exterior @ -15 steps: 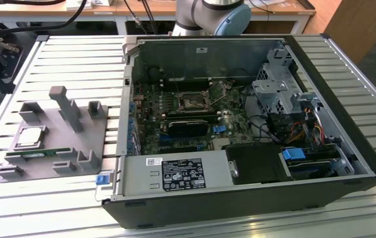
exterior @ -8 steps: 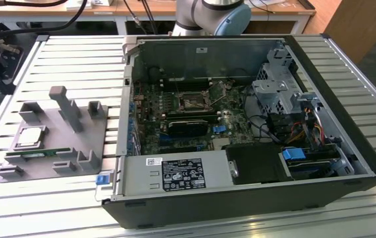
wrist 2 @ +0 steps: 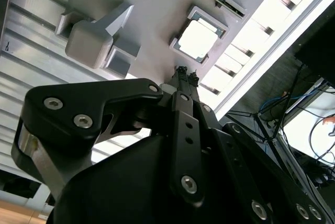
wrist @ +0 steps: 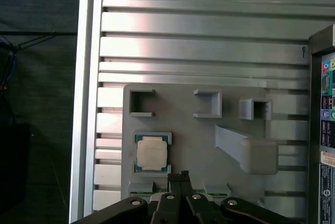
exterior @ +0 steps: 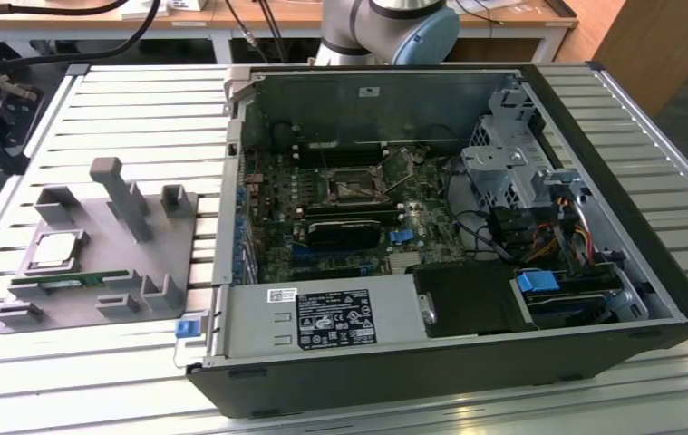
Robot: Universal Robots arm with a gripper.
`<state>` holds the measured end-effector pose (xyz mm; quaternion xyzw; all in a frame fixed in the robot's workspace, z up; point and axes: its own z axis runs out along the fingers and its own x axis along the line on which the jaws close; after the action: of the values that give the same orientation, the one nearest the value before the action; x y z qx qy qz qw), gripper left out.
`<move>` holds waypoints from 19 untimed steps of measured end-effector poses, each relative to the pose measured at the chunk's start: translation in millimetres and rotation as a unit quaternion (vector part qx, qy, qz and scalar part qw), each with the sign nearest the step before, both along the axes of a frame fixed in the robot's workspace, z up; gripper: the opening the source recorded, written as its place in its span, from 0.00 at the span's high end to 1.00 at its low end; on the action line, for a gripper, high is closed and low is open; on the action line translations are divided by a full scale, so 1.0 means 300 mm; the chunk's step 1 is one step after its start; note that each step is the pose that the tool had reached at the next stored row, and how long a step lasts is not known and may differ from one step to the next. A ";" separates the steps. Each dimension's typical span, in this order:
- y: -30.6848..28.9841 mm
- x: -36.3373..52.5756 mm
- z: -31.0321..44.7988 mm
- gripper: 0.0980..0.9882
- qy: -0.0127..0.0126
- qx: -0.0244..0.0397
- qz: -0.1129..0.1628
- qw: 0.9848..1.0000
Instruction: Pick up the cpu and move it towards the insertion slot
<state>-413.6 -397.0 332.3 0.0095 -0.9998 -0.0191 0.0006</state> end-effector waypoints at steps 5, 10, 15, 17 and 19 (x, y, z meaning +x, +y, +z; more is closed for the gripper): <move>0.000 -0.001 -0.006 0.99 0.000 0.000 0.000 1.000; 0.000 -0.003 -0.012 0.99 0.000 0.000 0.000 1.000; 0.000 -0.005 -0.016 0.99 0.000 0.000 0.000 1.000; 0.000 -0.005 -0.018 0.99 0.000 0.000 0.000 1.000; 0.000 -0.005 -0.020 0.99 0.000 0.000 0.000 1.000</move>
<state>-415.2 -397.0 326.4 0.0096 -0.9998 -0.0191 0.0005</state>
